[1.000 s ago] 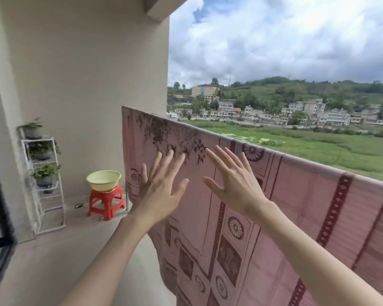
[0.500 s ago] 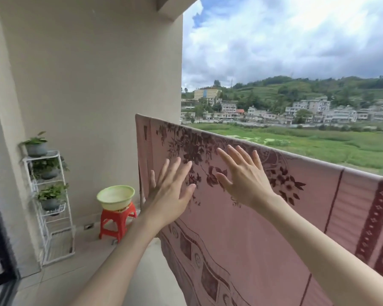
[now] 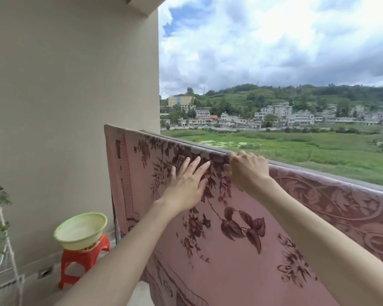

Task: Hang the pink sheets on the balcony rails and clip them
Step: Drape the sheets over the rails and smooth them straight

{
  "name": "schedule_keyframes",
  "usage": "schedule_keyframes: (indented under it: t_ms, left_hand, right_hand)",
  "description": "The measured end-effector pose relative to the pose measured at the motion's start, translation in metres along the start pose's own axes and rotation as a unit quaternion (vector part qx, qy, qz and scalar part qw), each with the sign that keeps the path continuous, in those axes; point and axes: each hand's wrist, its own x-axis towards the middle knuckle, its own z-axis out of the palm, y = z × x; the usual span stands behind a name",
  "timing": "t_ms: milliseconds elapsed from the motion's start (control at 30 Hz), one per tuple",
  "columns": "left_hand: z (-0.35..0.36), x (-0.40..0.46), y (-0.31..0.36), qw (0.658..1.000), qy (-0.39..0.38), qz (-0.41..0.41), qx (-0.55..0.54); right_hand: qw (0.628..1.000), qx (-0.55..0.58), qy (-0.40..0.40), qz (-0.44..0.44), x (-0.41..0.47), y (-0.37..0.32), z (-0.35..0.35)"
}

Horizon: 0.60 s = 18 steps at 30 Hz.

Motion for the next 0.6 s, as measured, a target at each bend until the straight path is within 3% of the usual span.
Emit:
schedule_keyframes:
  t_ms: [267,433,600]
  left_hand:
    - [-0.040,0.040,-0.132,0.993,0.039,0.099,-0.053]
    - [-0.074,0.058,-0.267,0.992,0.059,0.099,-0.042]
    - [-0.078,0.219,-0.261,0.994,0.042,0.096,-0.042]
  right_hand:
    - [1.000,0.006,0.011,-0.024,0.053,-0.138,0.000]
    - [1.000,-0.023,0.012,-0.016,0.097,-0.236,0.000]
    - [0.999,-0.028,0.018,0.022,0.237,-0.169,0.018]
